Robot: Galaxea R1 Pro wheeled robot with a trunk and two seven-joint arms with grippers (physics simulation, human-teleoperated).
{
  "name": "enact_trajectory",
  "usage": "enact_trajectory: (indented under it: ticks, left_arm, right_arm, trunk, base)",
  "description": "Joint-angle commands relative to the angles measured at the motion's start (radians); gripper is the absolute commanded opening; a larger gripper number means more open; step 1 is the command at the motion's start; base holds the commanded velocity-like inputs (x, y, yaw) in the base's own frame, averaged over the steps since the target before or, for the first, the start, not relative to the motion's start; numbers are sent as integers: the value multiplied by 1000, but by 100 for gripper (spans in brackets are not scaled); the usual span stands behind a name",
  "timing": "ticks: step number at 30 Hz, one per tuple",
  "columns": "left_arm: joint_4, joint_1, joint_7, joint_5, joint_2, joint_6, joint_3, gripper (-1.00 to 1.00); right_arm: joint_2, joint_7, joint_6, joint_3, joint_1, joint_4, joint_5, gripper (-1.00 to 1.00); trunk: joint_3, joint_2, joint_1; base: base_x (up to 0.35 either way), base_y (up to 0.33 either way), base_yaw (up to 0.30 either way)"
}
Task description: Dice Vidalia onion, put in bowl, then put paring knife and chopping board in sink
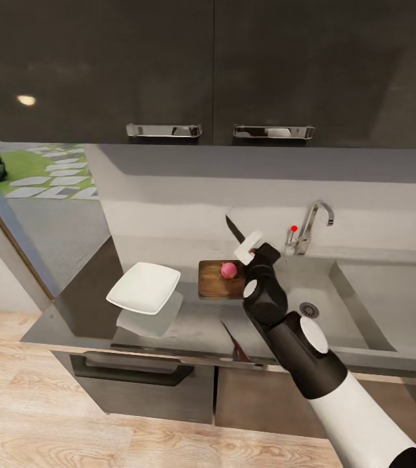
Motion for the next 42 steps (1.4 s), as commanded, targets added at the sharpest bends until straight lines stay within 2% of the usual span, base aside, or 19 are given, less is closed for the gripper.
enact_trajectory:
  ticks: [1, 2, 3, 5, 6, 7, 8, 9, 12, 17, 42]
  left_arm:
    - [-1, 0, 4, 6, 0, -1, -3, 100]
    - [-1, 0, 3, 6, 0, -1, -3, 100]
    - [-1, 0, 3, 6, 1, -1, -3, 100]
    - [-1, 0, 3, 6, 1, -1, -3, 100]
    - [-1, 0, 3, 6, 1, -1, -3, 100]
    - [-1, 0, 3, 6, 0, -1, -3, 100]
    - [-1, 0, 3, 6, 1, -1, -3, 100]
    - [-1, 0, 3, 6, 1, -1, -3, 100]
    - [-1, 0, 3, 6, 1, -1, -3, 100]
    - [-1, 0, 3, 6, 1, -1, -3, 100]
    - [-3, 0, 3, 6, 0, -1, -3, 100]
  right_arm:
    - [0, 76, 4, 1, -1, -1, 73, -100]
    - [1, 201, 3, 1, -1, -2, 182, -100]
    - [1, 263, 2, 1, -1, -2, 235, -100]
    - [4, 483, 0, 1, -1, -3, 422, -100]
    - [5, 528, -1, 1, -1, -3, 461, -100]
    - [6, 601, -4, 1, -1, -3, 524, -100]
    - [6, 651, -9, 1, -2, -2, 569, -100]
    - [6, 682, -15, 2, -2, -2, 598, -100]
    - [6, 720, -30, 1, -2, 0, 631, -100]
    - [0, 736, -37, 0, -2, 3, 644, -100]
    - [4, 736, -37, 3, -2, 14, 651, -100]
  trunk:
    - [-2, -2, 1]
    - [-2, -2, 1]
    - [-2, -2, 1]
    - [-2, -2, 1]
    - [-2, -2, 1]
    - [-2, -2, 1]
    - [-2, -2, 1]
    - [-2, -2, 1]
    - [-2, -2, 1]
    - [-2, -2, 1]
    - [-2, -2, 1]
  base:
    - [0, 0, 0]
    - [0, 0, 0]
    - [0, 0, 0]
    - [0, 0, 0]
    - [0, 0, 0]
    - [0, 0, 0]
    - [0, 0, 0]
    - [0, 0, 0]
    - [0, 0, 0]
    - [0, 0, 0]
    - [68, 0, 0]
